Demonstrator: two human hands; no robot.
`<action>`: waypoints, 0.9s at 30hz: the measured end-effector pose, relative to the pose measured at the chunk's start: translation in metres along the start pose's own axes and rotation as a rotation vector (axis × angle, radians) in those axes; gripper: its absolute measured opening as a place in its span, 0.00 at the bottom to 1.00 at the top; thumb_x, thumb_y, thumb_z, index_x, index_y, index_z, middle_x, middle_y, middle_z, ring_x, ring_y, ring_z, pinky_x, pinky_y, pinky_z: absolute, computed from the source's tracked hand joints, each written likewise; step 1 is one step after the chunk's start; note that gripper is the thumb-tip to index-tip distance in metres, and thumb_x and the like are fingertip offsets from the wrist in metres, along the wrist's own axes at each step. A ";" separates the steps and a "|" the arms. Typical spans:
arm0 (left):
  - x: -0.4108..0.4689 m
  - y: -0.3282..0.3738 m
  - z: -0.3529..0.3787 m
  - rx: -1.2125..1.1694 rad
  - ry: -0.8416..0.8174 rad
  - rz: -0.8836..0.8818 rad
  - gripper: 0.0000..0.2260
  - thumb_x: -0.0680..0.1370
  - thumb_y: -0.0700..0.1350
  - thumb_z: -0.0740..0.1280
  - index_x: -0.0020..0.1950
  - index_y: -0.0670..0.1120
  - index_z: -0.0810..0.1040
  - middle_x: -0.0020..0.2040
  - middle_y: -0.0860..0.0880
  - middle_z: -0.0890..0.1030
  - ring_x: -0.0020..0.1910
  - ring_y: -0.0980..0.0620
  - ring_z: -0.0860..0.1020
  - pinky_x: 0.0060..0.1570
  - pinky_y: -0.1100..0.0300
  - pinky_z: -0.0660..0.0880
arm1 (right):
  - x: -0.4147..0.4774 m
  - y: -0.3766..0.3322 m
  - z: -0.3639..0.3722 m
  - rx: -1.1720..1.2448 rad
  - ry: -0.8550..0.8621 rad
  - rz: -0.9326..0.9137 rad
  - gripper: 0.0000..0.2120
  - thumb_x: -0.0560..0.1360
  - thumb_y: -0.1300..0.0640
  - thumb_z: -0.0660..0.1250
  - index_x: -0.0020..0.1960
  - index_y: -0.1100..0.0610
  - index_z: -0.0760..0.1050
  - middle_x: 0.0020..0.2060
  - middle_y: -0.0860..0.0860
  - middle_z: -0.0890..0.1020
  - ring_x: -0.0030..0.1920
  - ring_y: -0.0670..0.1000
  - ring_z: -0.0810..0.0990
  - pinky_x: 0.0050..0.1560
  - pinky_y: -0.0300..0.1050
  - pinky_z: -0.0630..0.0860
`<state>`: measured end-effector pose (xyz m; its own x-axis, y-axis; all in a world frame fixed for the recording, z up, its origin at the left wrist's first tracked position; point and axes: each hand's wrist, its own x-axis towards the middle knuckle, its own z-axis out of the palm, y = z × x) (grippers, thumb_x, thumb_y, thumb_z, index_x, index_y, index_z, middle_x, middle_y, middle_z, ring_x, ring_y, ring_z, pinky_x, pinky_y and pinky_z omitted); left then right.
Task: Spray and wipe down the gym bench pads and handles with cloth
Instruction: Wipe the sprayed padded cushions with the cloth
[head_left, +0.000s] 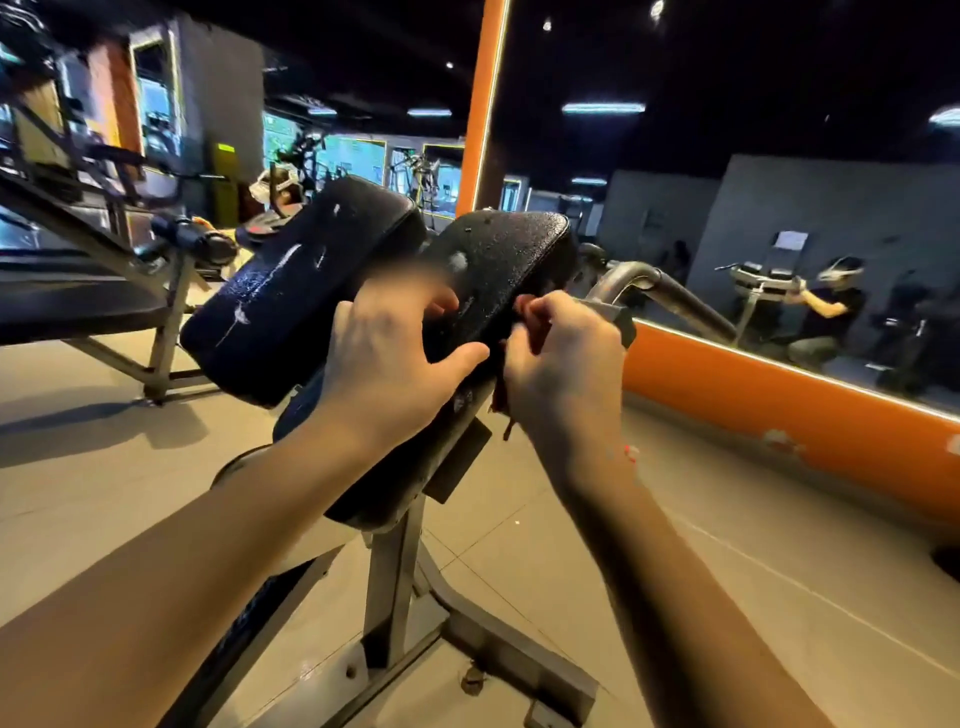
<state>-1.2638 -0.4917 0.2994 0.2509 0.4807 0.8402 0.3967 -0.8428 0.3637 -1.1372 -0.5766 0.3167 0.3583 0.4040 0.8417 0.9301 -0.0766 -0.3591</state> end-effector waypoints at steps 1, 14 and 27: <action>-0.001 -0.001 0.000 -0.003 0.011 -0.007 0.18 0.73 0.61 0.74 0.56 0.52 0.78 0.52 0.54 0.80 0.56 0.49 0.74 0.57 0.49 0.67 | -0.022 -0.003 0.000 0.029 -0.031 -0.029 0.07 0.78 0.56 0.69 0.52 0.57 0.82 0.45 0.54 0.85 0.45 0.54 0.82 0.48 0.52 0.80; 0.006 0.002 -0.005 -0.036 -0.064 -0.106 0.20 0.71 0.66 0.71 0.52 0.53 0.76 0.49 0.55 0.77 0.54 0.52 0.73 0.56 0.54 0.64 | 0.010 0.008 -0.005 -0.061 0.044 -0.021 0.08 0.78 0.57 0.67 0.53 0.59 0.82 0.44 0.56 0.84 0.43 0.57 0.80 0.43 0.50 0.77; -0.005 0.003 -0.017 0.036 -0.146 -0.189 0.21 0.71 0.69 0.70 0.57 0.57 0.81 0.58 0.50 0.78 0.61 0.46 0.73 0.60 0.55 0.65 | -0.008 0.007 -0.007 -0.034 -0.042 -0.147 0.14 0.77 0.58 0.67 0.61 0.59 0.80 0.47 0.56 0.80 0.43 0.56 0.78 0.44 0.50 0.77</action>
<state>-1.2784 -0.5009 0.3032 0.2928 0.6613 0.6906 0.4793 -0.7265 0.4924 -1.1328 -0.5867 0.3096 0.2155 0.4506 0.8663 0.9747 -0.0450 -0.2190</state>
